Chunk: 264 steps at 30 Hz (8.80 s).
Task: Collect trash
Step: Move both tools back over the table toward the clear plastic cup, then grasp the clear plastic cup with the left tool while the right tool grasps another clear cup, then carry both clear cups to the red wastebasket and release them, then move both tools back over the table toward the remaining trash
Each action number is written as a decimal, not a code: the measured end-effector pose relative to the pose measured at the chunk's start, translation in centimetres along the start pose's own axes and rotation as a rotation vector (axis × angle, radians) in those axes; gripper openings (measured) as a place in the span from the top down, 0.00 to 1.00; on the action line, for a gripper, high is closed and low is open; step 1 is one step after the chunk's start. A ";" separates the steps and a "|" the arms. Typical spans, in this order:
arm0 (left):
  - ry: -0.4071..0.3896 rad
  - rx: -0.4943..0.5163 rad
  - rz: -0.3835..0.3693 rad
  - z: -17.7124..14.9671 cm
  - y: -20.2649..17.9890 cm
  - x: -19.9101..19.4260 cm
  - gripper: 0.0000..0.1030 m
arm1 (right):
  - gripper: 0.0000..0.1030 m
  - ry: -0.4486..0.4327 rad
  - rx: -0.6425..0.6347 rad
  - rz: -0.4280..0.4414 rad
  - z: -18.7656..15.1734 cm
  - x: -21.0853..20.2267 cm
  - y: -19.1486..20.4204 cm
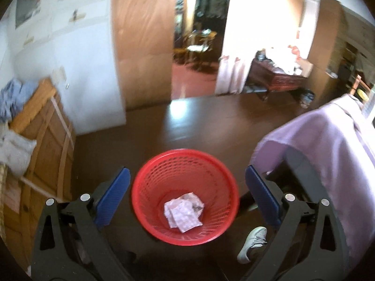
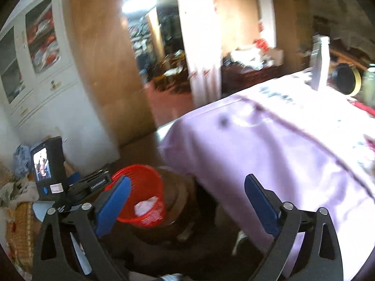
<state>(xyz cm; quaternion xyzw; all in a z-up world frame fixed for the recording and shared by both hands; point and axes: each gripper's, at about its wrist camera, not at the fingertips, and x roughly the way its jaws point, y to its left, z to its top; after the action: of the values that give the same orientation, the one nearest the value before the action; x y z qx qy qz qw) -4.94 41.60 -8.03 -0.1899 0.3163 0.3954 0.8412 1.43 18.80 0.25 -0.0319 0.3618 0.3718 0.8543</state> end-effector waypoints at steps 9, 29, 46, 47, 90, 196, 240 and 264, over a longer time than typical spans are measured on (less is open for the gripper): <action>-0.034 0.183 -0.213 -2.8 -7.9 -4.6 0.07 | 0.06 -0.142 0.085 -0.182 -3.5 -8.3 -8.0; -0.002 0.728 -0.517 -10.7 -29.1 -12.3 0.07 | 0.05 -0.287 0.624 -0.490 -12.3 -19.5 -32.3; 0.184 0.865 -0.770 -11.6 -49.1 -15.4 0.06 | 0.05 -0.252 0.701 -0.483 -14.3 -20.1 -39.4; 0.186 0.863 -0.776 -11.6 -50.0 -15.4 0.06 | 0.05 -0.252 0.705 -0.472 -14.3 -20.1 -39.4; 0.288 0.676 -0.794 -10.1 -43.9 -9.4 0.20 | 0.54 -0.116 0.638 -0.426 -10.7 -15.6 -41.5; 0.225 -0.271 0.009 0.5 9.2 7.2 0.15 | 0.37 0.301 -0.027 0.301 2.0 13.6 7.7; 0.129 0.650 -0.593 -7.6 -31.1 -11.0 0.08 | 0.16 -0.368 0.696 -0.512 -11.8 -21.3 -36.8; 0.342 0.781 -0.814 -11.2 -55.9 -14.7 0.32 | 0.12 -0.231 0.664 -0.435 -14.2 -20.2 -40.4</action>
<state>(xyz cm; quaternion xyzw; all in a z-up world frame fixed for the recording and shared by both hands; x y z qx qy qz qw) 27.49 -7.20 -2.24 -0.0330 0.4714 -0.1413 0.8699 10.22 -27.32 -5.88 0.2118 0.3487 0.0468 0.9118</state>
